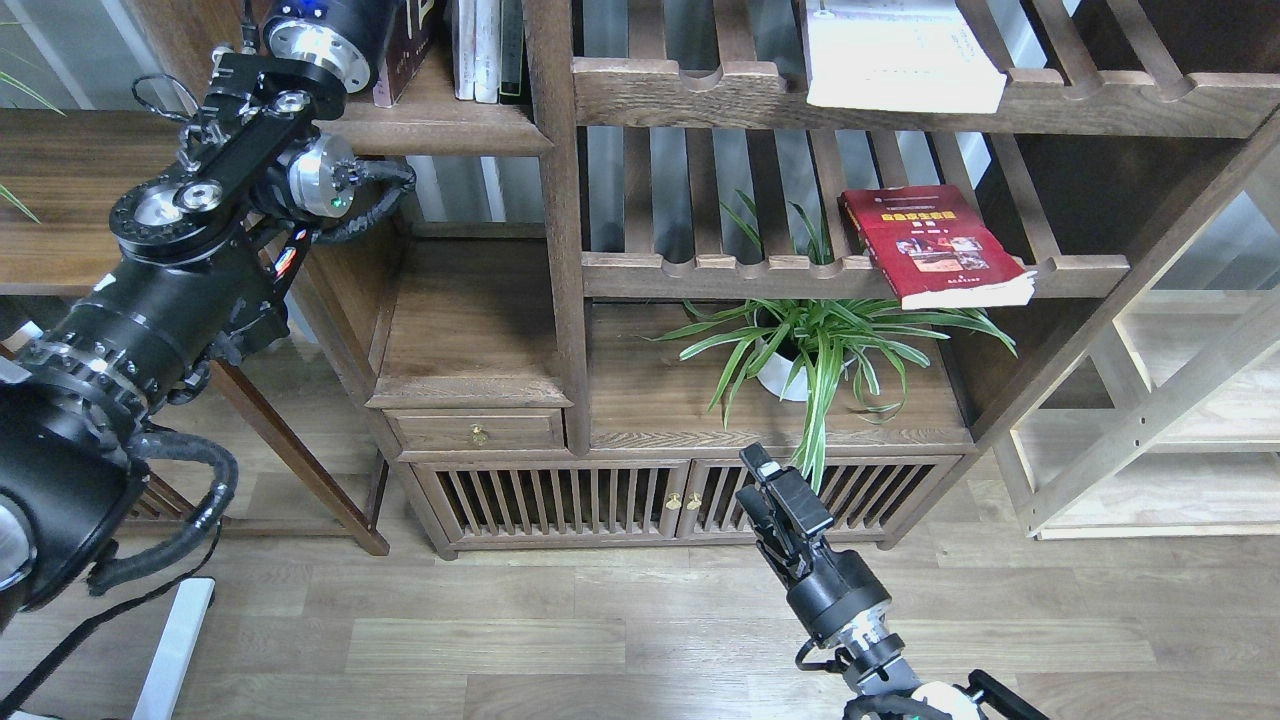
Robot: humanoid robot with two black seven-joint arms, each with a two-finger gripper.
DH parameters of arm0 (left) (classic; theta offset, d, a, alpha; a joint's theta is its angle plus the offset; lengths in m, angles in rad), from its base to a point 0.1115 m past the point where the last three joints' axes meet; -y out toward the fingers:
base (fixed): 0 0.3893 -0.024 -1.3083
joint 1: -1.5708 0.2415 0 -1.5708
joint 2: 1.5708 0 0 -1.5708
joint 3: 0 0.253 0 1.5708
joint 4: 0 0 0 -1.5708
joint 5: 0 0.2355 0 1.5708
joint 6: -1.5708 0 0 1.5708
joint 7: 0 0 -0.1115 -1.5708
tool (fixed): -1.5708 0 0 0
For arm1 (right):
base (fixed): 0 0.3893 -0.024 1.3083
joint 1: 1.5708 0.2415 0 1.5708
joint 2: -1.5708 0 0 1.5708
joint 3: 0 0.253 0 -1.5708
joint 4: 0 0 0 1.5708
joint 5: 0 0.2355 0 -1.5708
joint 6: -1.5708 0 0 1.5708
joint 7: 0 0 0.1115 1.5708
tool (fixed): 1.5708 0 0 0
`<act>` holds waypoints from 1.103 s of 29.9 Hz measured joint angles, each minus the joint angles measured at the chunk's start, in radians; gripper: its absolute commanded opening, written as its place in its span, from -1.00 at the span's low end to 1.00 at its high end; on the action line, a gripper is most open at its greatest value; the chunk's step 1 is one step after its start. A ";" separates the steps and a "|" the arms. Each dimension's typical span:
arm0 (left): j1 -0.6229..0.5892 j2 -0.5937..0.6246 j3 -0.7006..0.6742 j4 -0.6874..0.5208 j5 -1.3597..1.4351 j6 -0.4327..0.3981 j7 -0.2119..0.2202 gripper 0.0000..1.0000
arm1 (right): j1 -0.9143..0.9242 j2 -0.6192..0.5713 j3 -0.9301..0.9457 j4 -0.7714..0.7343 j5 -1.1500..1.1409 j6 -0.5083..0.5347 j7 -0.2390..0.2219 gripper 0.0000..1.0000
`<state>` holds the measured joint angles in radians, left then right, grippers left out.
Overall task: Organize books on shelf
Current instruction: 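Withdraw the left arm and move the right gripper toward the red book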
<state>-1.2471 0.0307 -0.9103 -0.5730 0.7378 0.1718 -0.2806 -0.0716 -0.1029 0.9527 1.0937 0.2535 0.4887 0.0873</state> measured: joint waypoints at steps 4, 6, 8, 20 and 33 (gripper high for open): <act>0.000 0.001 -0.020 -0.025 0.000 0.001 -0.001 -0.40 | -0.013 -0.006 0.000 0.000 0.000 0.000 0.000 0.82; -0.001 0.003 -0.032 -0.039 0.000 0.001 -0.001 -0.40 | -0.016 -0.014 0.000 0.000 0.000 0.000 0.000 0.82; -0.003 0.005 -0.044 -0.053 0.000 0.001 -0.001 -0.40 | -0.018 -0.018 0.000 0.000 0.000 0.000 0.000 0.82; -0.012 0.019 -0.107 -0.148 0.000 0.003 0.003 -0.40 | -0.055 -0.040 0.002 0.000 -0.005 0.000 0.000 0.82; -0.060 0.041 -0.181 -0.193 0.000 -0.001 0.001 -0.29 | -0.066 -0.064 0.005 0.000 -0.008 0.000 0.000 0.81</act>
<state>-1.3072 0.0718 -1.0914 -0.7661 0.7378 0.1705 -0.2794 -0.1380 -0.1669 0.9577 1.0934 0.2459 0.4887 0.0873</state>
